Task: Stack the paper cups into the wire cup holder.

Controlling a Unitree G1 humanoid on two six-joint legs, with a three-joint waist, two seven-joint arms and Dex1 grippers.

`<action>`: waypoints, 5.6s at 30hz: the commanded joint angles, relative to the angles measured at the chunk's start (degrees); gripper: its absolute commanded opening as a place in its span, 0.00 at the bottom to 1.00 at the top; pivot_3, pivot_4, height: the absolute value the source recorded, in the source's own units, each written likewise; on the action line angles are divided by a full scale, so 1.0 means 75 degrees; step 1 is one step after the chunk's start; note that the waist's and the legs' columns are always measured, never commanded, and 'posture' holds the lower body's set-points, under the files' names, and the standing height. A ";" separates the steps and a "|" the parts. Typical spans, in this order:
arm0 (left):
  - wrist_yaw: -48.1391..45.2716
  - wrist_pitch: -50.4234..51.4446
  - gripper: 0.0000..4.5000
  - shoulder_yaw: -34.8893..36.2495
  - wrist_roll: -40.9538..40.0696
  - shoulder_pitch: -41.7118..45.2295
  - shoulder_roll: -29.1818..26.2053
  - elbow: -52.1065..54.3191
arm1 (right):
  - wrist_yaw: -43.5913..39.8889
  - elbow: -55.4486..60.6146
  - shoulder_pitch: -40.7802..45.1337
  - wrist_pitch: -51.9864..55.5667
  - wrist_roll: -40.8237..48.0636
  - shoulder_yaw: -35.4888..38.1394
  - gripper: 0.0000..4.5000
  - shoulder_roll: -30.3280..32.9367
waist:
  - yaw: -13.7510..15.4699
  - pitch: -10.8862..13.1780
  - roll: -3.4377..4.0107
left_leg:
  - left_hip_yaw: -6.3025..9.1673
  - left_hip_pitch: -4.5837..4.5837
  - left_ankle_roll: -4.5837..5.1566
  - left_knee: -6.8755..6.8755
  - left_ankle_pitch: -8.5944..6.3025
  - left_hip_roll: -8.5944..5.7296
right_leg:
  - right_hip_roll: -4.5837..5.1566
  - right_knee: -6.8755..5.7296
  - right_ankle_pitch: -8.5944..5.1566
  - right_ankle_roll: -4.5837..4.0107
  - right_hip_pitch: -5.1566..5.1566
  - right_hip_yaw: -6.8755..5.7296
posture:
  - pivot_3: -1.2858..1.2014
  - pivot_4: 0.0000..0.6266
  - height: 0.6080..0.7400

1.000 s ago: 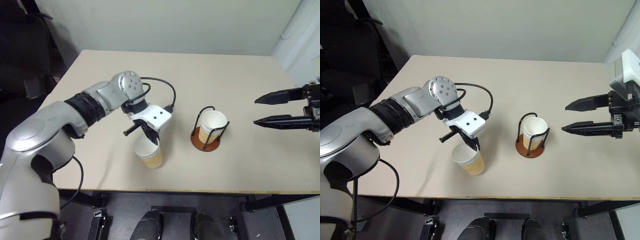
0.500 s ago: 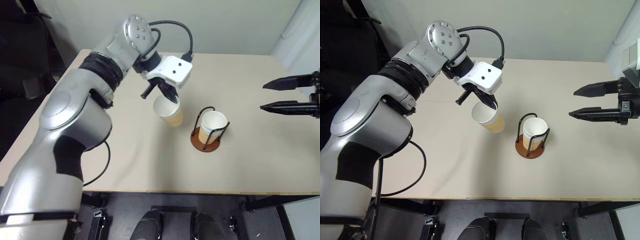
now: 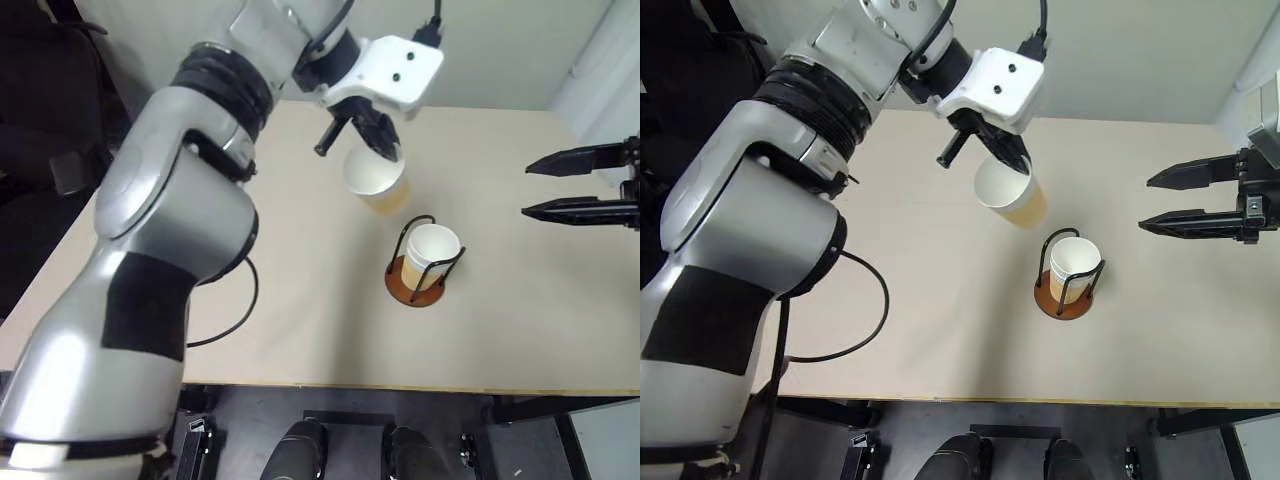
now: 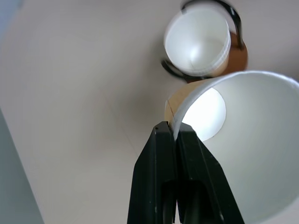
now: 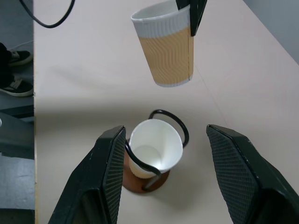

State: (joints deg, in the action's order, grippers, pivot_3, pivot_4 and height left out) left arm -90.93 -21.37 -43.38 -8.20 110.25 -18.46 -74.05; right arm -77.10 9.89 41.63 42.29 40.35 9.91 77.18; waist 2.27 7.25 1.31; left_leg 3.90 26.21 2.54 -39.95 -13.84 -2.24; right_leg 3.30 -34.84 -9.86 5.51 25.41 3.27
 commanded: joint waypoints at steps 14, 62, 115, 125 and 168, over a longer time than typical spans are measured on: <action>-0.0209 0.0072 0.01 0.1301 0.0948 0.0284 0.0920 -0.0089 | -0.0012 0.0033 -0.0060 -0.0028 -0.0070 0.0574 0.61 0.0259 | -0.0003 0.0001 -0.0002 | -0.0020 -0.0010 0.0005 -0.0012 -0.0005 0.0002 | 0.0006 -0.0008 -0.0003 0.0010 -0.0001 0.0018 | 0.52 0.24 1.00; -0.0209 -0.0078 0.01 0.2140 0.2308 -0.0375 0.1597 -0.0233 | 0.0072 0.0690 0.0413 0.1110 0.0864 0.1487 0.61 0.1381 | 0.0005 0.0000 0.0001 | -0.0032 -0.0013 0.0029 -0.0024 -0.0008 0.0004 | 0.0012 -0.0017 -0.0017 0.0031 -0.0007 0.0022 | 0.52 0.24 1.00; 0.0855 -0.0047 0.01 0.2910 0.3651 -0.0662 0.2187 -0.0309 | 0.0237 0.0784 -0.0127 0.1053 0.0881 0.1807 0.61 0.1420 | 0.0006 0.0000 0.0000 | -0.0040 -0.0018 0.0042 -0.0033 -0.0007 0.0004 | 0.0013 -0.0025 -0.0014 0.0039 -0.0012 0.0023 | 0.52 0.24 1.00; 0.1003 -0.0052 0.01 0.2818 0.3929 -0.0841 0.2325 -0.0324 | 0.0228 0.0833 -0.0407 0.1059 0.0870 0.1982 0.61 0.1385 | 0.0007 -0.0001 0.0001 | -0.0041 -0.0019 0.0044 -0.0040 -0.0006 0.0004 | 0.0013 -0.0026 -0.0013 0.0041 -0.0016 0.0023 | 0.52 0.24 1.00; 0.2031 0.1154 0.99 0.5442 0.2093 -0.0889 0.0468 -0.0034 | 0.0336 0.0762 -0.1160 0.0606 0.0537 0.2013 0.61 0.1036 | -0.0018 -0.0006 0.0010 | -0.0060 -0.0033 0.0045 -0.0037 0.0003 0.0007 | 0.0009 -0.0028 -0.0013 0.0041 -0.0017 0.0029 | 0.52 0.24 1.00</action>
State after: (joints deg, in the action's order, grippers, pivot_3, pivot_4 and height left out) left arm -73.67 -13.67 -4.58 10.04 103.93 -13.52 -76.22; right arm -75.08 16.05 32.79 48.26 45.48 23.08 85.14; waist 2.13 7.20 1.39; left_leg 3.45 25.95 2.86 -40.22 -13.79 -2.18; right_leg 3.36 -35.06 -9.96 5.80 25.28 3.49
